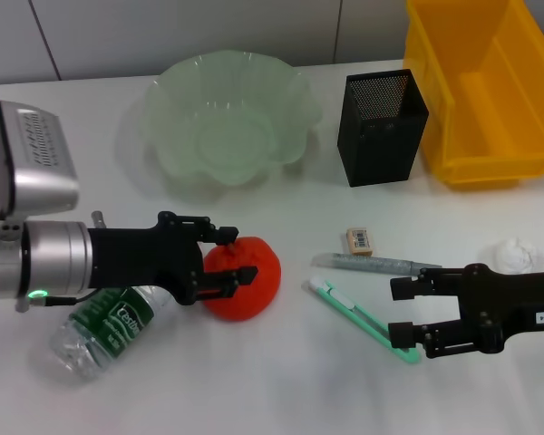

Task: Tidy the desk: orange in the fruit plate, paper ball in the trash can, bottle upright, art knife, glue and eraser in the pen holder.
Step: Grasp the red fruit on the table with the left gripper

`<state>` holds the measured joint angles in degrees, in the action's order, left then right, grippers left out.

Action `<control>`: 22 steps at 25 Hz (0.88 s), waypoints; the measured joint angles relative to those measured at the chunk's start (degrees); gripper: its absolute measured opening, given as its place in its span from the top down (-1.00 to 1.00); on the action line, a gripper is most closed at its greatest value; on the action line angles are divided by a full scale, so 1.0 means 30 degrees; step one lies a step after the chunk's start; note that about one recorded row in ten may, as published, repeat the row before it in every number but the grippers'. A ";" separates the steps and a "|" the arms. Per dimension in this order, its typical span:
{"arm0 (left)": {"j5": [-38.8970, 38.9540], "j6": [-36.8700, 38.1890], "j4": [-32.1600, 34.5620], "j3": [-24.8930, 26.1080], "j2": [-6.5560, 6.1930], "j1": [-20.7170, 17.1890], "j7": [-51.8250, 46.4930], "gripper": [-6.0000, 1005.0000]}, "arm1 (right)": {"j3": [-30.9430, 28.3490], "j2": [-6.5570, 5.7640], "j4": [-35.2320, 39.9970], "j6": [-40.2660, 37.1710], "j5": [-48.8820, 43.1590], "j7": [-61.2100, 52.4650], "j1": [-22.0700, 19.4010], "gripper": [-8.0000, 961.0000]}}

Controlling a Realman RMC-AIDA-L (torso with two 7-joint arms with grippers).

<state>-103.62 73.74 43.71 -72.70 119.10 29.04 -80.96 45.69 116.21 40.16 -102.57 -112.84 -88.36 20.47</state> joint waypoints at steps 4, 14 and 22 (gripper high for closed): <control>0.0159 -0.1291 0.0530 -0.1333 -0.0007 -0.0235 -0.0006 -0.08 | 0.0000 -0.0007 0.0000 -0.0150 -0.0009 -0.0002 -0.0013 -0.72; 0.0325 -0.2561 0.0396 -0.1835 -0.0067 -0.0405 -0.0003 -0.01 | -0.0304 -0.0064 0.0001 -0.0244 0.0071 -0.0003 -0.0016 -0.72; 0.0318 -0.2729 0.0519 -0.2760 -0.0107 -0.0662 -0.0109 0.12 | -0.0512 -0.0133 0.0002 -0.0243 0.0086 0.0030 0.0084 -0.72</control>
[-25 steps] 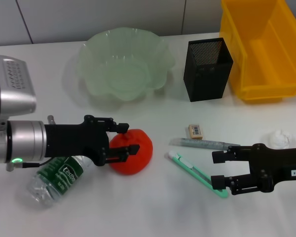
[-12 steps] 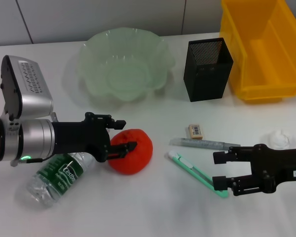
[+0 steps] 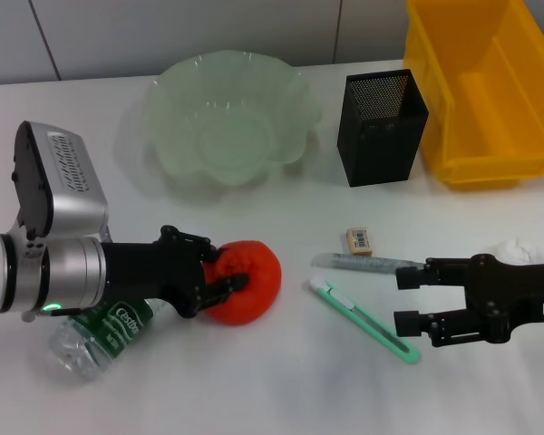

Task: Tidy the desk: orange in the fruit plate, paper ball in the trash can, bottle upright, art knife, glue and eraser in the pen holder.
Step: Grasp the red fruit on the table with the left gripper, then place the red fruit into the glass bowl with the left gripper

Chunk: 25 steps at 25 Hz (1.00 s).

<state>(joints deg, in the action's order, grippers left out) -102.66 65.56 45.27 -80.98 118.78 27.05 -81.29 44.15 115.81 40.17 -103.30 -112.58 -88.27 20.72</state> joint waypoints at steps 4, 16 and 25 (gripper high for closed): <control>-0.0016 0.0481 0.0121 -0.0042 -0.0012 0.0001 -0.0135 0.31 | -0.0043 0.0000 0.0001 0.0003 0.0000 0.0064 -0.0005 -0.72; 0.0075 0.1567 0.3394 -0.0015 -0.0025 -0.0907 -0.1396 0.64 | 0.0002 0.0059 -0.0037 -0.0028 -0.0084 0.0106 -0.0114 -0.73; 0.0143 0.0264 0.5159 0.0047 -0.0014 -0.1139 -0.2077 0.73 | 0.0169 0.0170 -0.0060 -0.0228 -0.0111 0.0176 -0.0342 -0.72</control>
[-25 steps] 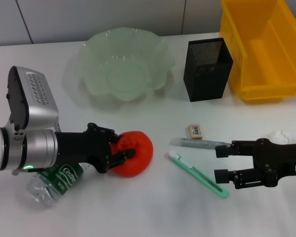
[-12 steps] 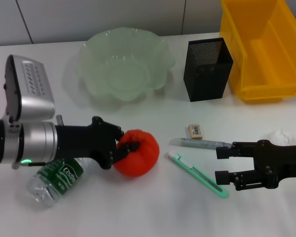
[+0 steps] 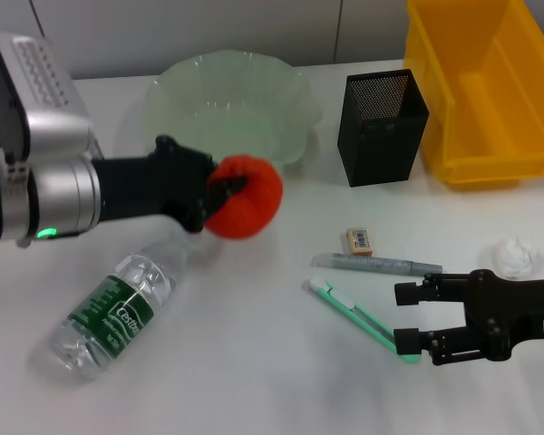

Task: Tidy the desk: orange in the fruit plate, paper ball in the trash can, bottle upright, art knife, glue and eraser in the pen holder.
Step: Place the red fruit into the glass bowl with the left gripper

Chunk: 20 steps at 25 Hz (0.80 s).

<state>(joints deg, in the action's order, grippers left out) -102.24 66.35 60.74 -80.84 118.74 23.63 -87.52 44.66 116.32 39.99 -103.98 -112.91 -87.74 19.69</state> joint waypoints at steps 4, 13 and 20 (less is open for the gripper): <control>0.0001 -0.0292 0.0182 -0.0061 0.0005 0.0036 -0.0007 0.79 | -0.0006 0.0059 0.0000 -0.0026 -0.0009 0.0172 -0.0188 -0.73; 0.3011 -0.4227 0.0652 -0.0319 0.0028 0.1542 0.0382 0.86 | 0.0016 0.0109 -0.0119 -0.0101 -0.0063 0.0341 -0.0208 -0.72; 0.3076 -0.7940 -0.0332 -0.1905 0.0071 0.2951 0.0689 0.87 | -0.0140 -0.0012 -0.0422 -0.0266 -0.0070 0.0580 -0.0245 -0.72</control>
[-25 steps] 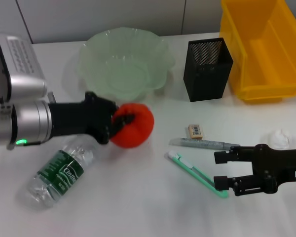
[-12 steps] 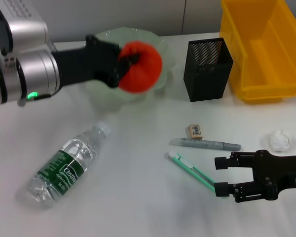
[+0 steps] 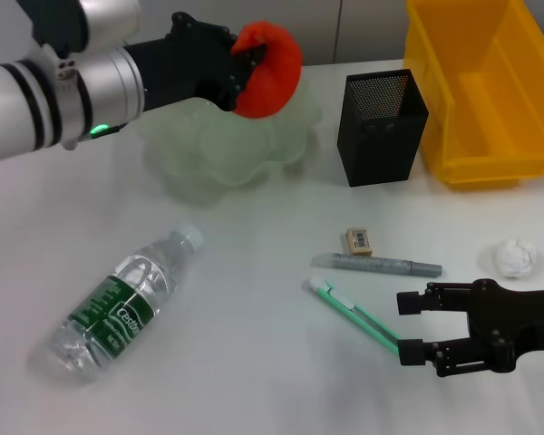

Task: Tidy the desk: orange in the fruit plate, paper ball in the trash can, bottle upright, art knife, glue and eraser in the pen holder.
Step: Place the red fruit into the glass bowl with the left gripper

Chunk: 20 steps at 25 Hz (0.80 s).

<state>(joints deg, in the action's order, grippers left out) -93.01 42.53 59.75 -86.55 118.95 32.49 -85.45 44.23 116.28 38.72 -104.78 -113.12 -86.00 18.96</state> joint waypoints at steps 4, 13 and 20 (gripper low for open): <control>0.0005 -0.0897 -0.1184 -0.0367 0.0038 0.0577 0.0254 0.86 | -0.0010 -0.0007 -0.0013 0.0000 0.0000 0.0121 -0.0071 -0.73; 0.0426 -0.2872 -0.2342 -0.1178 0.0048 0.0895 0.0734 0.83 | -0.0010 -0.0032 -0.0047 0.0000 0.0027 0.0389 -0.0130 -0.73; 0.0538 -0.5040 -0.2916 -0.3040 0.0048 0.0996 0.1079 0.81 | -0.0009 -0.0032 -0.0047 -0.0029 0.0043 0.0399 -0.0148 -0.72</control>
<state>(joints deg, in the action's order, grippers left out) -91.39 27.41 51.00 -95.67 119.09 35.48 -82.21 44.21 116.19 38.58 -104.87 -112.99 -84.80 18.51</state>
